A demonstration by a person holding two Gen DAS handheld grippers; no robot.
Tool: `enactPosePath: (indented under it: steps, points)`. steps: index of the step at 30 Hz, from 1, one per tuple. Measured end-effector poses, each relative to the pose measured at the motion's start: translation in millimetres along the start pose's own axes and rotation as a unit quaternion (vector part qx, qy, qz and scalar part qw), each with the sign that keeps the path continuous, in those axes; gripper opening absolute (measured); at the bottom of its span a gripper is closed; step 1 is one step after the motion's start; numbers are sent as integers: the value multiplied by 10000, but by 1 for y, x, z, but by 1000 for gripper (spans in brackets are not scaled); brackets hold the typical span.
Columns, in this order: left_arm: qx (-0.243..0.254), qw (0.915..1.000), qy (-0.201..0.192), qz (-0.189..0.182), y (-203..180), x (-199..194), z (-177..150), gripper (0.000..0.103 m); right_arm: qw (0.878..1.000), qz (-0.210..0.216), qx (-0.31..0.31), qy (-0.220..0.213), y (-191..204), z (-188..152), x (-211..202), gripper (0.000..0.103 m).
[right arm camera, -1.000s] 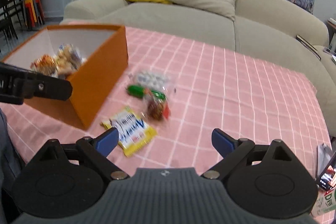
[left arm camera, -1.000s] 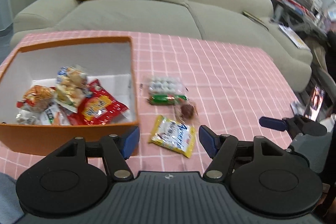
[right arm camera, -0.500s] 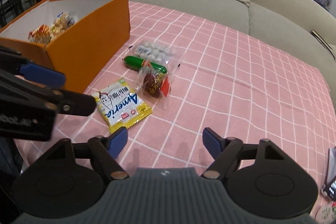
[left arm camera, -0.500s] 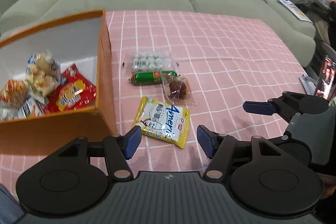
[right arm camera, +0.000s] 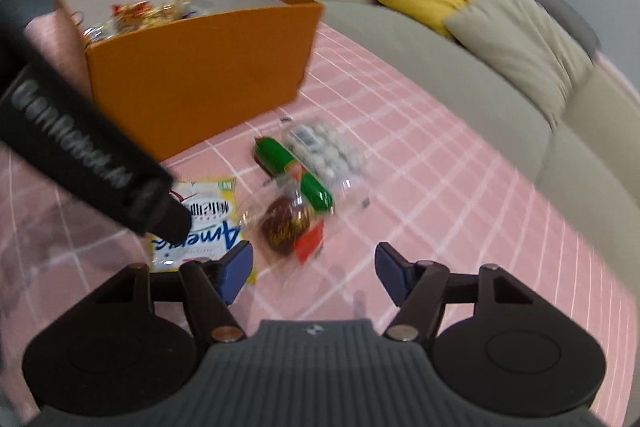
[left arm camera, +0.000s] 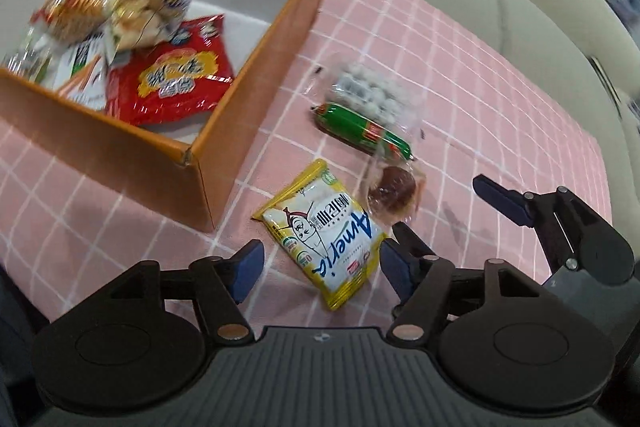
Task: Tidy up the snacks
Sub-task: 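Grasp the yellow Ameria pack with the left tool while the right grasps the brown candy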
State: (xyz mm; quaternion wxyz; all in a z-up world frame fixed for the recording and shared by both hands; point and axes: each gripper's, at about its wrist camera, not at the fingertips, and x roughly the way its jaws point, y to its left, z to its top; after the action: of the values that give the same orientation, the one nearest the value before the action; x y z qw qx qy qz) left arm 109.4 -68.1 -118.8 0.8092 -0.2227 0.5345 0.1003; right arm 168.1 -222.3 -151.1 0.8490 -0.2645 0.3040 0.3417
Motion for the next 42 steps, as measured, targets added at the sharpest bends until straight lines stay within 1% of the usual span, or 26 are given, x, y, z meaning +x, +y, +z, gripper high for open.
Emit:
enactPosePath:
  steps: [3,5,9,10,11,13,16,17,19,21,23,25,29,33,35,37,40,41,42]
  points:
    - [-353,9992,184,44,-1,7,3,78,9993,58,-331,-166,0,3,8,64]
    - [-487,9985,159,175,-1,11,5,79,9991,177,-352,-180,-1,6,15,61]
    - [-648,9974,180,265,2,15,7,80,9990,345,-234,-131,-1,6,26,51]
    - [-707,9969,211,270,3,16,7,82,9992,347,-183,-115,0,6,28,45]
    - [-753,9965,227,282,4,17,6,82,9993,343,-122,-88,0,5,30,45]
    - [-788,9961,240,329,4,19,7,82,9994,313,42,-103,-1,3,30,43]
    - [-853,9955,239,333,2,20,6,84,9985,296,454,-81,-6,1,26,39]
    - [-883,9952,246,329,2,20,6,86,9977,261,627,-59,-8,-1,24,38]
    - [-914,9948,278,349,-1,23,6,87,9955,135,936,-2,-12,-7,19,38]
    - [-1000,9935,288,452,-3,27,7,87,9920,-14,1259,51,-16,-14,12,38]
    - [-1190,9908,343,541,-3,32,7,88,9881,-89,1537,63,-18,-22,7,38]
    - [-1247,9898,254,643,-7,34,7,90,9853,-156,1698,58,-18,-28,2,38]
    - [-1030,9903,198,915,-23,44,9,95,9816,-390,1866,76,-19,-33,-1,38]
    - [-538,9916,224,1155,-33,48,9,95,9756,-573,2119,86,-26,-40,-4,38]
    - [-297,9926,172,1169,-35,49,7,86,9734,-637,2199,81,-27,-45,-9,38]
    - [-94,9926,134,1200,-37,49,6,81,9740,-691,2158,71,-24,-45,-10,38]
    - [384,9934,134,1074,-39,46,3,74,9768,-725,2014,69,-19,-47,-12,38]
    - [532,9933,139,1019,-38,46,2,69,9769,-708,2015,67,-19,-47,-12,38]
    - [696,9929,133,953,-37,45,1,68,9768,-697,2024,59,-19,-46,-11,38]
